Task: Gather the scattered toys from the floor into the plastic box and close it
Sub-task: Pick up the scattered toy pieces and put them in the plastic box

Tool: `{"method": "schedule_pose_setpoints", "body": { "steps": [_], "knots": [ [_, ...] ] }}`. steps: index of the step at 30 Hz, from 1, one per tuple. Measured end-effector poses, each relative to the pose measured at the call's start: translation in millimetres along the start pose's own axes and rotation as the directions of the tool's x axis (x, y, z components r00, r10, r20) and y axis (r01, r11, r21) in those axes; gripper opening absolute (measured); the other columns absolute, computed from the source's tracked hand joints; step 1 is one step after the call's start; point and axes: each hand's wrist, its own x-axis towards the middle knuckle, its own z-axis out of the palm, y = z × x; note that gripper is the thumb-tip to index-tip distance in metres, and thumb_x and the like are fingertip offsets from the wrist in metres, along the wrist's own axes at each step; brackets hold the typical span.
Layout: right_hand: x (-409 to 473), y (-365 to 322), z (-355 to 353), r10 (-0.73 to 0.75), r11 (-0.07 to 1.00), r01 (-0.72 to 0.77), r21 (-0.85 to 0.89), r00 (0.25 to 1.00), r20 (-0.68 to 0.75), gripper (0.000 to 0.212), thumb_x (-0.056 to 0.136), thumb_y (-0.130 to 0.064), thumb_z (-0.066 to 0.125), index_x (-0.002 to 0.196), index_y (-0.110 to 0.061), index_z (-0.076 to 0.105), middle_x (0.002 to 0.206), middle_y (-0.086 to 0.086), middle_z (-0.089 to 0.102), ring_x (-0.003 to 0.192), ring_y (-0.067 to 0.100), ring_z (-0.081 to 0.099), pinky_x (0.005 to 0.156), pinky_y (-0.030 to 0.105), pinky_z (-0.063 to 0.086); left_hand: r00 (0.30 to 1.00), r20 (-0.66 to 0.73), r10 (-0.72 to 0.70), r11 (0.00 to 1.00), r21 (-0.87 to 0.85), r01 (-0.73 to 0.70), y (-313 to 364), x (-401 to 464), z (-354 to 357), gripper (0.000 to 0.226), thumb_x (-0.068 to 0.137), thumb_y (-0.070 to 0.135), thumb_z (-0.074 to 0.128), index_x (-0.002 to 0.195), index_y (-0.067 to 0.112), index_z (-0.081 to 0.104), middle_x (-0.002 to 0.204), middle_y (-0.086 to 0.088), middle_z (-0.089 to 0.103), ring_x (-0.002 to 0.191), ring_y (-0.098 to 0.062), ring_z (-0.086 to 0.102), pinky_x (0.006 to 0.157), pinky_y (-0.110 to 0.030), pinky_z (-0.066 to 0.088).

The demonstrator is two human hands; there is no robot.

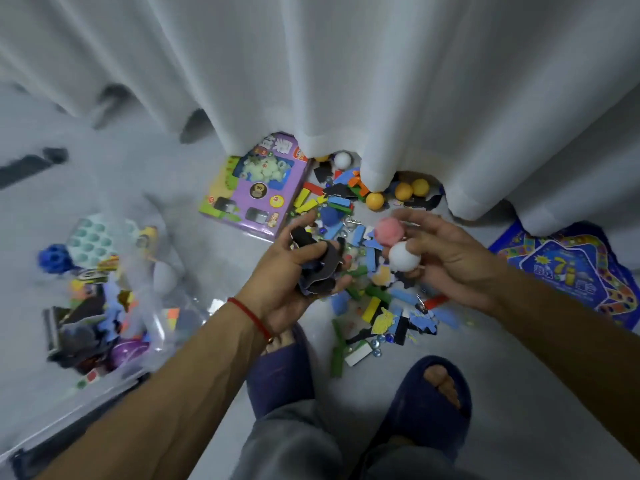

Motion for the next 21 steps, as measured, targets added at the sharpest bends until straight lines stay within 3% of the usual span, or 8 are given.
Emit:
{"method": "schedule_pose_setpoints", "body": {
  "steps": [4, 8, 10, 12, 14, 16, 19, 21],
  "knots": [
    [-20.1, -45.0, 120.4, 0.047, 0.945, 0.030, -0.325, 0.973, 0.227, 0.049, 0.090, 0.013, 0.051, 0.119, -0.021, 0.069, 0.123, 0.005, 0.064, 0.091, 0.020, 0.071, 0.069, 0.030, 0.056, 0.972, -0.181, 0.146, 0.988, -0.022, -0.153, 58.0, -81.6, -53.7, 0.046, 0.096, -0.003, 0.050, 0.127, 0.030, 0.057, 0.098, -0.016, 0.067, 0.084, -0.035, 0.068, 0.073, -0.048, 0.057],
    [-23.1, -60.2, 239.6, 0.078, 0.846, 0.152, -0.512, 0.914, 0.399, 0.040, 0.088, 0.001, 0.062, 0.116, -0.027, 0.070, 0.122, 0.003, 0.067, 0.099, 0.022, 0.068, 0.071, 0.034, 0.046, 0.856, -0.464, 0.230, 0.961, -0.033, -0.276, 99.3, -152.4, -116.6, 0.051, 0.091, -0.007, 0.054, 0.126, 0.032, 0.054, 0.103, -0.018, 0.066, 0.076, -0.031, 0.067, 0.069, -0.050, 0.057],
    [-16.7, -57.1, 292.4, 0.076, 0.843, 0.154, -0.516, 0.915, 0.397, 0.035, 0.087, -0.005, 0.067, 0.116, -0.025, 0.070, 0.119, 0.005, 0.067, 0.092, 0.019, 0.064, 0.068, 0.032, 0.045, 0.838, -0.503, 0.211, 0.951, -0.093, -0.295, 117.3, -181.9, -139.3, 0.032, 0.092, 0.000, 0.052, 0.112, 0.026, 0.055, 0.097, -0.017, 0.064, 0.068, -0.030, 0.067, 0.073, -0.050, 0.056],
    [-8.4, -53.5, 336.8, 0.087, 0.857, 0.126, -0.499, 0.920, 0.381, 0.034, 0.088, -0.006, 0.069, 0.119, -0.020, 0.068, 0.118, 0.009, 0.069, 0.094, 0.022, 0.067, 0.071, 0.032, 0.052, 0.869, -0.472, 0.149, 0.954, -0.163, -0.252, 135.7, -206.1, -154.2, 0.012, 0.094, 0.017, 0.048, 0.100, 0.014, 0.058, 0.092, -0.018, 0.065, 0.064, -0.030, 0.068, 0.084, -0.051, 0.051],
    [-2.7, -49.4, 366.7, 0.099, 0.883, 0.078, -0.462, 0.932, 0.347, 0.031, 0.092, -0.006, 0.066, 0.122, -0.012, 0.065, 0.120, 0.014, 0.067, 0.102, 0.029, 0.070, 0.077, 0.036, 0.061, 0.865, -0.482, 0.140, 0.961, -0.145, -0.236, 149.2, -221.4, -165.9, 0.026, 0.094, 0.030, 0.046, 0.099, 0.008, 0.058, 0.101, -0.020, 0.065, 0.085, -0.033, 0.066, 0.095, -0.053, 0.046],
    [1.0, -47.8, 379.1, 0.072, 0.886, 0.073, -0.459, 0.954, 0.290, 0.027, 0.095, -0.006, 0.062, 0.122, -0.007, 0.064, 0.120, 0.011, 0.061, 0.104, 0.033, 0.068, 0.078, 0.038, 0.063, 0.833, -0.524, 0.177, 0.956, -0.110, -0.272, 157.7, -230.6, -169.4, 0.021, 0.095, 0.031, 0.047, 0.093, 0.010, 0.053, 0.102, -0.020, 0.059, 0.095, -0.037, 0.059, 0.100, -0.054, 0.043],
    [-3.7, -57.7, 365.5, 0.028, 0.783, 0.120, -0.610, 0.973, 0.228, 0.023, 0.094, -0.014, 0.061, 0.115, -0.009, 0.068, 0.117, 0.011, 0.060, 0.101, 0.028, 0.067, 0.086, 0.043, 0.061, 0.755, -0.606, 0.251, 0.951, 0.009, -0.308, 161.9, -231.9, -165.7, 0.020, 0.095, 0.025, 0.052, 0.110, 0.012, 0.050, 0.112, -0.019, 0.051, 0.085, -0.034, 0.059, 0.092, -0.053, 0.048],
    [-10.7, -69.3, 337.0, 0.036, 0.698, 0.139, -0.702, 0.973, 0.228, 0.020, 0.095, -0.015, 0.060, 0.113, -0.011, 0.068, 0.114, 0.010, 0.063, 0.097, 0.023, 0.064, 0.084, 0.040, 0.061, 0.744, -0.588, 0.316, 0.944, 0.115, -0.310, 158.7, -224.5, -159.4, 0.029, 0.093, 0.022, 0.054, 0.120, 0.012, 0.053, 0.132, -0.022, 0.047, 0.100, -0.033, 0.056, 0.089, -0.051, 0.049]
  ]
}}
